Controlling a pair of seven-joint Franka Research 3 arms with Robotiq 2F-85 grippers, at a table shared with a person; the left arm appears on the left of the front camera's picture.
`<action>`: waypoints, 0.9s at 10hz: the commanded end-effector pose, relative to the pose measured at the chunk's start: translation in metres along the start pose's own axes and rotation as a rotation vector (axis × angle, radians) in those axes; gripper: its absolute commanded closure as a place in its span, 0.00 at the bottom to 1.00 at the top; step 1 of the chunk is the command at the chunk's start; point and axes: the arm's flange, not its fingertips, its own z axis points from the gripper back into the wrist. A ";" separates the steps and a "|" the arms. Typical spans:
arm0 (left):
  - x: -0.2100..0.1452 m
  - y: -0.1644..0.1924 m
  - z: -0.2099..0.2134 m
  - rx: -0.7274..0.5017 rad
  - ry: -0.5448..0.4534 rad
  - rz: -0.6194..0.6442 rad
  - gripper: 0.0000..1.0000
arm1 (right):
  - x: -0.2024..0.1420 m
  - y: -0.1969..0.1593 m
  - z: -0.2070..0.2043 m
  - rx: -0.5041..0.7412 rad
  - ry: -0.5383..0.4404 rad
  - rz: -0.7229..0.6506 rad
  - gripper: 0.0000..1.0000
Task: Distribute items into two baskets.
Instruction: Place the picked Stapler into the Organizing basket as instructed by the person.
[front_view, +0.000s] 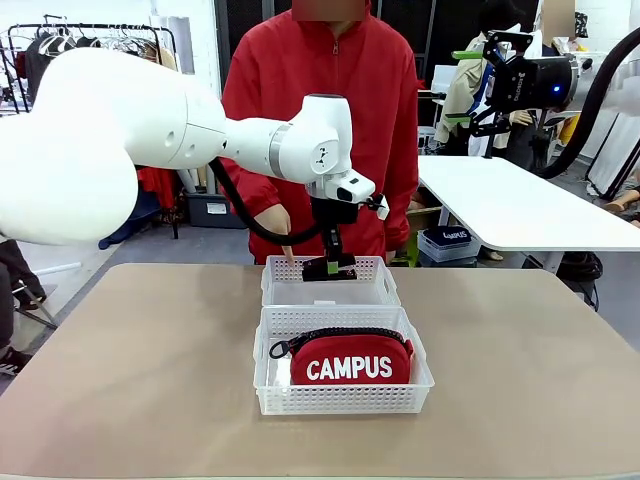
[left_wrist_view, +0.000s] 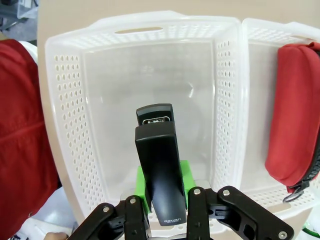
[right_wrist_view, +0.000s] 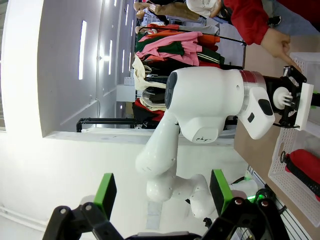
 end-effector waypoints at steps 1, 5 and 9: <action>-0.001 0.001 -0.010 0.027 -0.003 0.014 1.00 | -0.001 0.004 -0.001 0.008 -0.001 -0.012 0.00; -0.007 0.016 -0.031 0.066 -0.022 0.014 1.00 | -0.001 0.004 -0.001 0.008 -0.001 -0.012 0.00; -0.013 0.026 -0.056 0.016 -0.003 0.006 1.00 | -0.001 0.004 -0.001 0.008 -0.001 -0.012 0.00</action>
